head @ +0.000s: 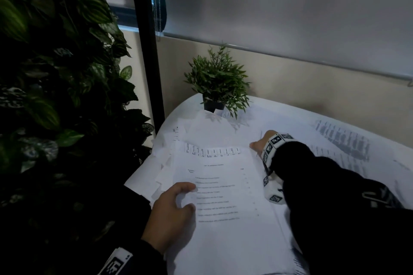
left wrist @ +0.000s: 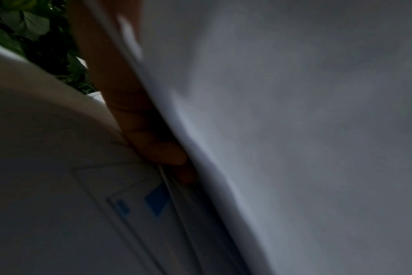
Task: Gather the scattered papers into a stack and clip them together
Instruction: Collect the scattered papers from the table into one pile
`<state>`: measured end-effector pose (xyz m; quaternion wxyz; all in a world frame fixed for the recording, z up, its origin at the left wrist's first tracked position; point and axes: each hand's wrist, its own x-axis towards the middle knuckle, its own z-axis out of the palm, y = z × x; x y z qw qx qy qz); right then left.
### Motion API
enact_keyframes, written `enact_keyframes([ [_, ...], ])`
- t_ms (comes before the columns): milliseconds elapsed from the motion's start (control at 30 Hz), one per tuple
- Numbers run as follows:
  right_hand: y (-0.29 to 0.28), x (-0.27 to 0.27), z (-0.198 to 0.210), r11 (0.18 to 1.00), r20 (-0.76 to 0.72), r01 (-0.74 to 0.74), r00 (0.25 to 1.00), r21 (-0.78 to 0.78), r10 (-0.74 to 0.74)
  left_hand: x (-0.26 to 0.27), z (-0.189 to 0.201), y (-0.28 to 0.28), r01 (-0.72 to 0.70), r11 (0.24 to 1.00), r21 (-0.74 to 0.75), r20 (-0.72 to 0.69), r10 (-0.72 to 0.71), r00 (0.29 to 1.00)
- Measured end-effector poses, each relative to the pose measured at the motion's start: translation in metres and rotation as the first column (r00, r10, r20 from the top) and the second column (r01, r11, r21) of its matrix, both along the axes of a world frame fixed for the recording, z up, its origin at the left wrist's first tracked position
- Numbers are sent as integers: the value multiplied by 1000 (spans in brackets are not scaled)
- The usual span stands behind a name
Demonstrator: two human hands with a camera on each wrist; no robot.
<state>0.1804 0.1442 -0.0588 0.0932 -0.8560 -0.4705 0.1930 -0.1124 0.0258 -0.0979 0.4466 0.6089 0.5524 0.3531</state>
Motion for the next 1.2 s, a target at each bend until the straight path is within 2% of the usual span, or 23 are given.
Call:
enact_keyframes([
  [133,3,0,-1,998,-35,27,999,57,-25,-2,-1,2,-20,998,-53,35,22,999],
  [233,-8,12,23,951,-76,79,995,299,-59,-2,3,2,-31,994,-108,136,46,990],
  [300,-28,18,50,828,-160,103,987,551,-16,1,8,2,-26,988,-150,210,57,976],
  [333,-42,21,63,752,-154,69,987,656,43,2,9,2,-32,986,-162,233,70,970],
  [433,-98,19,100,597,-71,-108,961,795,269,3,10,-2,-56,963,-262,334,145,931],
  [533,-158,8,116,519,63,-330,883,789,466,2,9,0,-51,934,-353,369,189,910],
  [600,-186,-3,110,492,168,-489,811,721,561,3,18,-2,-37,902,-430,458,253,852],
  [700,-203,-18,76,398,174,-725,574,563,800,-5,36,-5,152,792,-591,560,266,785],
  [767,-203,-19,50,368,85,-807,453,461,887,-10,43,-7,285,766,-576,615,178,768],
  [800,-202,-17,39,396,5,-817,439,419,899,-9,44,-10,297,790,-536,604,114,789],
  [833,-200,-11,31,427,-88,-822,428,377,900,-6,41,-10,248,838,-486,532,58,845],
  [900,-188,3,30,493,-228,-811,440,315,869,-4,30,-7,94,916,-391,341,49,939],
  [933,-178,8,32,557,-229,-775,508,298,830,-7,25,-6,33,938,-345,253,59,966],
  [967,-163,14,35,647,-194,-707,619,285,761,-11,19,-3,4,952,-306,196,59,979],
  [1033,-129,19,41,891,-87,-421,894,170,439,-16,17,-1,-33,970,-240,134,67,989],
  [1067,-112,17,40,966,-5,-248,968,72,249,-16,20,-2,-55,978,-202,105,77,992],
  [1100,-100,13,37,991,73,-130,989,-18,131,-14,22,-3,-84,983,-160,105,102,989],
  [1133,-90,7,32,994,125,-68,989,-87,78,-11,26,-6,-97,987,-131,155,117,981],
  [1200,-76,-3,21,988,166,-37,984,-147,61,-9,30,-11,-76,993,-89,230,94,969],
])
